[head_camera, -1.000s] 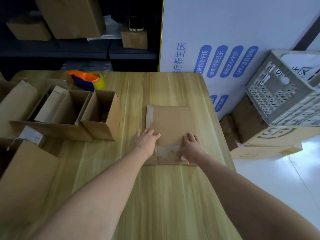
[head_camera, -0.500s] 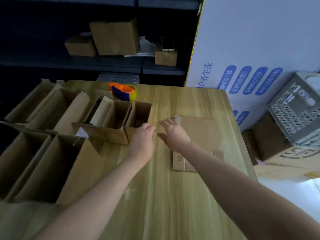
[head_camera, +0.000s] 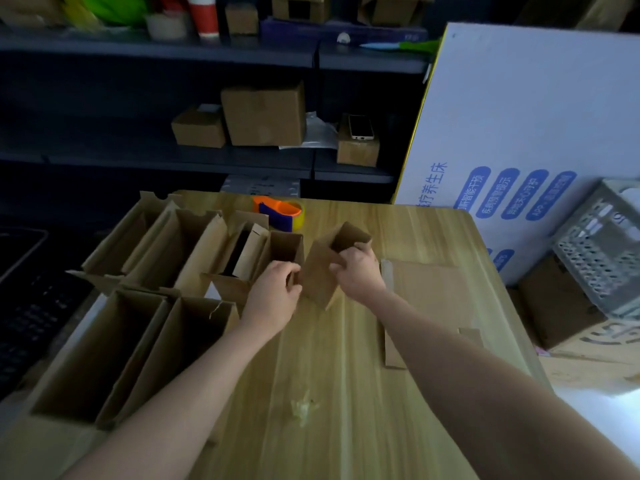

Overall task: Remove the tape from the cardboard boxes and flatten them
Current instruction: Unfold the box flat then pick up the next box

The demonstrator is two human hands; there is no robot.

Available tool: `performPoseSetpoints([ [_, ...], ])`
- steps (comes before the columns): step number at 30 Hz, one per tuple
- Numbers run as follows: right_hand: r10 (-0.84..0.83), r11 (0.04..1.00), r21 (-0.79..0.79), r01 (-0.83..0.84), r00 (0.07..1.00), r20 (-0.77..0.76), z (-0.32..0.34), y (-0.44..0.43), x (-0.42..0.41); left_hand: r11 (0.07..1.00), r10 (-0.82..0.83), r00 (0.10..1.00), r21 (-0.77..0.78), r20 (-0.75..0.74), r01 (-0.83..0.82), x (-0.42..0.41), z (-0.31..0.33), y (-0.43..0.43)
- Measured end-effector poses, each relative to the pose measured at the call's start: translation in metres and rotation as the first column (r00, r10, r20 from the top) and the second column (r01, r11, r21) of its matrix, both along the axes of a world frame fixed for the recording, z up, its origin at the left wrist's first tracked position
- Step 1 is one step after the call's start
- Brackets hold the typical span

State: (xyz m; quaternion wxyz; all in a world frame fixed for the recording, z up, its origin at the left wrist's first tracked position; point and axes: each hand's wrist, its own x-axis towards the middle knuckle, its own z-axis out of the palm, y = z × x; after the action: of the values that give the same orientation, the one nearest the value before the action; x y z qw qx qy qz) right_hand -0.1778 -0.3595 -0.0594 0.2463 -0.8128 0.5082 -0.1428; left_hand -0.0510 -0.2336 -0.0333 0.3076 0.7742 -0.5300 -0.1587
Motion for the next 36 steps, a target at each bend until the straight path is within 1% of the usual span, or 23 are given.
performPoseSetpoints([
  [2, -0.114, 0.978, 0.193, 0.080, 0.979, 0.171, 0.028, -0.003, -0.011, 0.996, -0.071, 0.989, 0.039, -0.131, 0.076, -0.002, 0.003, -0.005],
  [4, -0.272, 0.914, 0.377, 0.150, 0.916, 0.295, 0.047, -0.002, -0.023, 0.983, -0.142, 0.959, 0.081, -0.244, 0.166, -0.006, 0.007, -0.008],
  [5, -0.318, 0.891, 0.422, 0.169, 0.895, 0.313, 0.053, 0.000, -0.030, 0.974, -0.173, 0.947, 0.094, -0.271, 0.205, -0.008, 0.007, -0.009],
  [7, -0.342, 0.857, 0.482, 0.183, 0.901, 0.266, 0.061, 0.006, -0.042, 0.958, -0.224, 0.931, 0.109, -0.290, 0.265, -0.012, 0.007, -0.009],
  [9, -0.373, 0.836, 0.507, 0.209, 0.894, 0.247, 0.058, 0.014, -0.054, 0.949, -0.257, 0.932, 0.117, -0.257, 0.294, -0.017, 0.004, -0.010],
  [10, -0.408, 0.817, 0.536, 0.215, 0.871, 0.273, 0.056, 0.021, -0.060, 0.947, -0.268, 0.936, 0.117, -0.229, 0.300, -0.020, 0.002, -0.010],
  [11, -0.430, 0.815, 0.534, 0.227, 0.854, 0.293, 0.052, 0.027, -0.067, 0.944, -0.279, 0.939, 0.120, -0.202, 0.307, -0.023, 0.000, -0.009],
  [12, -0.418, 0.839, 0.486, 0.244, 0.861, 0.289, 0.050, 0.033, -0.074, 0.939, -0.294, 0.939, 0.128, -0.179, 0.319, -0.027, -0.001, -0.009],
  [13, -0.364, 0.885, 0.394, 0.250, 0.898, 0.247, 0.048, 0.039, -0.082, 0.930, -0.316, 0.935, 0.142, -0.161, 0.339, -0.031, -0.003, -0.009],
  [14, -0.277, 0.931, 0.287, 0.223, 0.947, 0.164, 0.046, 0.044, -0.090, 0.918, -0.344, 0.927, 0.156, -0.152, 0.366, -0.035, -0.004, -0.008],
  [15, -0.168, 0.969, 0.194, 0.154, 0.984, 0.061, 0.044, 0.048, -0.097, 0.904, -0.372, 0.916, 0.164, -0.154, 0.395, -0.040, -0.006, -0.007],
  [16, -0.058, 0.988, 0.138, 0.065, 0.997, -0.052, 0.044, 0.052, -0.104, 0.893, -0.395, 0.904, 0.163, -0.164, 0.420, -0.046, -0.007, -0.006],
  [17, 0.038, 0.993, 0.119, -0.018, 0.985, -0.170, 0.042, 0.055, -0.111, 0.885, -0.414, 0.893, 0.153, -0.177, 0.441, -0.051, -0.007, -0.006],
  [18, 0.100, 0.991, 0.116, -0.071, 0.956, -0.276, 0.041, 0.057, -0.117, 0.877, -0.431, 0.882, 0.140, -0.191, 0.459, -0.057, -0.008, -0.005],
  [20, 0.127, 0.990, 0.108, -0.090, 0.901, -0.414, 0.039, 0.061, -0.128, 0.861, -0.464, 0.858, 0.113, -0.220, 0.495, -0.068, -0.007, -0.005],
  [22, 0.091, 0.995, 0.065, -0.070, 0.893, -0.441, 0.040, 0.063, -0.138, 0.844, -0.504, 0.834, 0.074, -0.225, 0.530, -0.076, -0.004, -0.005],
  [24, 0.065, 0.998, 0.037, -0.055, 0.919, -0.388, 0.044, 0.064, -0.147, 0.821, -0.546, 0.809, 0.053, -0.219, 0.569, -0.082, 0.000, -0.004],
  [27, 0.064, 0.997, 0.053, -0.050, 0.945, -0.321, 0.048, 0.067, -0.154, 0.781, -0.595, 0.768, 0.054, -0.239, 0.622, -0.089, 0.004, -0.003],
  [29, 0.066, 0.998, 0.044, -0.054, 0.934, -0.351, 0.049, 0.069, -0.155, 0.791, -0.582, 0.780, 0.061, -0.228, 0.608, -0.092, 0.005, -0.005],
  [33, 0.055, 0.998, 0.042, -0.042, 0.914, -0.401, 0.048, 0.077, -0.152, 0.852, -0.516, 0.854, 0.064, -0.068, 0.519, -0.102, 0.002, -0.005],
  [36, 0.062, 0.998, 0.024, -0.058, 0.882, -0.468, 0.046, 0.086, -0.147, 0.872, -0.474, 0.878, 0.097, -0.070, 0.479, -0.109, -0.003, 0.000],
])
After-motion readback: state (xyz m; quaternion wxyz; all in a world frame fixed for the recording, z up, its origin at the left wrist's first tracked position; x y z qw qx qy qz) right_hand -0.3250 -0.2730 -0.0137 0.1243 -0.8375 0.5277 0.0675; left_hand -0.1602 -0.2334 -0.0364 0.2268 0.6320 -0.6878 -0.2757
